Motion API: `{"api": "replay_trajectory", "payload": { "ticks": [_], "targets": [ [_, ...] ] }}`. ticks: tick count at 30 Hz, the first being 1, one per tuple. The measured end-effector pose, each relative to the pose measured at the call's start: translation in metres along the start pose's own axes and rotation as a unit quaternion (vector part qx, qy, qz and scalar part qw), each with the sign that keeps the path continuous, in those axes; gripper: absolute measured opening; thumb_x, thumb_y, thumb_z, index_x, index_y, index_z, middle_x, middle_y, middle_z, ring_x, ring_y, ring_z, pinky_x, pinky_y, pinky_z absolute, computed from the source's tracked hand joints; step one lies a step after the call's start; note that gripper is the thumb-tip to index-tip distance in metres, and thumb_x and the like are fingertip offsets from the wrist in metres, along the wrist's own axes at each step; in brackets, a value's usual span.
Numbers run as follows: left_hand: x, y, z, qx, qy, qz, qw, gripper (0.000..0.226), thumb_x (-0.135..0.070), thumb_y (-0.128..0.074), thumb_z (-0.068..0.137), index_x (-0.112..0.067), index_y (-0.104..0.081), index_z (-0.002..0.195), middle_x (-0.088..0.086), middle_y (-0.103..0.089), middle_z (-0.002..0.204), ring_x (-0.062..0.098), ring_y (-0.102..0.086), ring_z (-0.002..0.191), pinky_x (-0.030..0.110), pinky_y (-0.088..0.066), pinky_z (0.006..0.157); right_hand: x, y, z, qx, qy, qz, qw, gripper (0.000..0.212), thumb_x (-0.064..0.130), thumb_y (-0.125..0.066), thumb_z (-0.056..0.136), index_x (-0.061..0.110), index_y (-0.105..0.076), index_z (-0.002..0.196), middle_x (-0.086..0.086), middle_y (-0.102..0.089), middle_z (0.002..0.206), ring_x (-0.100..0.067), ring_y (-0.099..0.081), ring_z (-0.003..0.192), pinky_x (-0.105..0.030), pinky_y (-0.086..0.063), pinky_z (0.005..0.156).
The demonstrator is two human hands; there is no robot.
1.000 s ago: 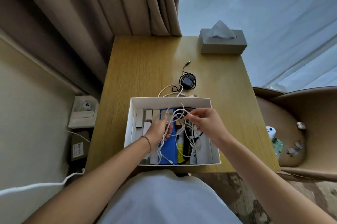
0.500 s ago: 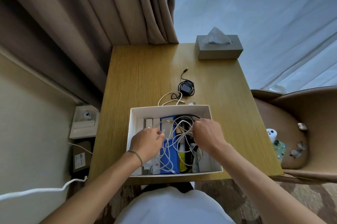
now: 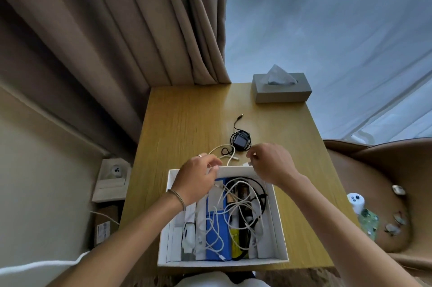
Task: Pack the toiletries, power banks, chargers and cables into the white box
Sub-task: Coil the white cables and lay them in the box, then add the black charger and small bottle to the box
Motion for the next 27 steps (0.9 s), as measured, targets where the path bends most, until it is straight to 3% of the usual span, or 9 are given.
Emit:
{"api": "replay_trajectory", "payload": {
  "ticks": [5,8,11,14,17,20,23,27],
  "targets": [
    [0.027,-0.018,0.047,0.063,0.109,0.057,0.990,0.023,-0.029,-0.049,0.096,-0.028,-0.069,0.106,-0.008,-0.069,0.101,0.009,-0.063,0.087,0.032,-0.056,0.074,-0.022,-0.008,0.030,0.013,-0.032,0.097,0.995,0.033,0.011,-0.049,0.092,0.025,-0.078,0.098,0.008,-0.077,0.097,-0.006,-0.058,0.066,-0.017,-0.039,0.048],
    [0.060,-0.036,0.069,0.130,0.203,0.124,0.963,0.024,-0.034,-0.048,0.094,-0.026,-0.063,0.111,-0.007,-0.066,0.103,0.014,-0.062,0.087,0.030,-0.050,0.068,-0.029,-0.019,0.043,0.034,-0.042,0.129,0.990,0.033,0.011,-0.049,0.089,0.024,-0.078,0.097,0.005,-0.076,0.098,-0.010,-0.063,0.070,-0.022,-0.045,0.052],
    [0.089,-0.062,0.072,0.247,0.296,0.147,0.911,0.036,-0.045,-0.048,0.096,-0.016,-0.058,0.115,0.000,-0.064,0.095,0.018,-0.060,0.084,0.029,-0.045,0.064,-0.030,-0.036,0.051,0.074,-0.043,0.126,0.988,0.029,0.011,-0.049,0.088,0.014,-0.077,0.093,-0.003,-0.078,0.092,-0.023,-0.071,0.079,-0.035,-0.060,0.065],
    [0.099,-0.089,0.068,0.332,0.378,0.051,0.863,0.062,-0.051,-0.037,0.101,-0.008,-0.044,0.145,0.015,-0.054,0.140,0.030,-0.054,0.124,0.039,-0.048,0.095,-0.020,-0.071,0.051,0.211,-0.008,0.125,0.969,0.030,0.021,-0.048,0.100,0.004,-0.072,0.104,-0.014,-0.074,0.100,-0.028,-0.069,0.090,-0.041,-0.058,0.083],
    [0.097,-0.100,0.074,0.347,0.398,0.019,0.849,0.072,-0.059,-0.033,0.101,-0.009,-0.031,0.153,0.016,-0.038,0.156,0.034,-0.043,0.138,0.044,-0.040,0.106,-0.010,-0.091,0.045,0.298,0.028,0.120,0.946,0.032,0.026,-0.048,0.104,0.004,-0.071,0.098,-0.014,-0.069,0.099,-0.022,-0.060,0.081,-0.037,-0.049,0.077],
    [0.102,-0.107,0.082,0.323,0.396,0.063,0.858,0.093,-0.068,-0.052,0.089,-0.007,-0.025,0.155,0.017,-0.034,0.158,0.036,-0.038,0.141,0.046,-0.039,0.107,-0.004,-0.088,0.047,0.291,0.044,0.141,0.945,0.023,0.018,-0.055,0.100,0.009,-0.077,0.101,-0.009,-0.074,0.101,-0.024,-0.066,0.089,-0.038,-0.052,0.084],
    [0.109,-0.113,0.084,0.277,0.407,0.064,0.868,0.120,-0.051,-0.080,0.077,-0.004,-0.003,0.157,0.022,-0.029,0.158,0.039,-0.035,0.142,0.047,-0.035,0.114,0.001,-0.077,0.050,0.253,0.051,0.192,0.947,0.028,0.003,-0.058,0.092,0.015,-0.081,0.100,-0.003,-0.077,0.103,-0.019,-0.068,0.096,-0.030,-0.053,0.085],
    [0.104,-0.124,0.086,0.289,0.391,0.075,0.871,0.115,-0.031,-0.086,0.073,-0.009,-0.009,0.155,0.018,-0.038,0.151,0.034,-0.047,0.133,0.044,-0.043,0.109,0.000,-0.074,0.048,0.224,0.051,0.232,0.945,0.037,-0.006,-0.055,0.084,0.016,-0.082,0.095,-0.005,-0.078,0.097,-0.022,-0.070,0.093,-0.038,-0.057,0.084]
  ]
}}
Point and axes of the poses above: each hand's wrist, its own z-axis towards the middle knuckle, its own y-axis out of the back of the hand, x = y × z, the point moved 10 cm from there along z, towards the middle knuckle
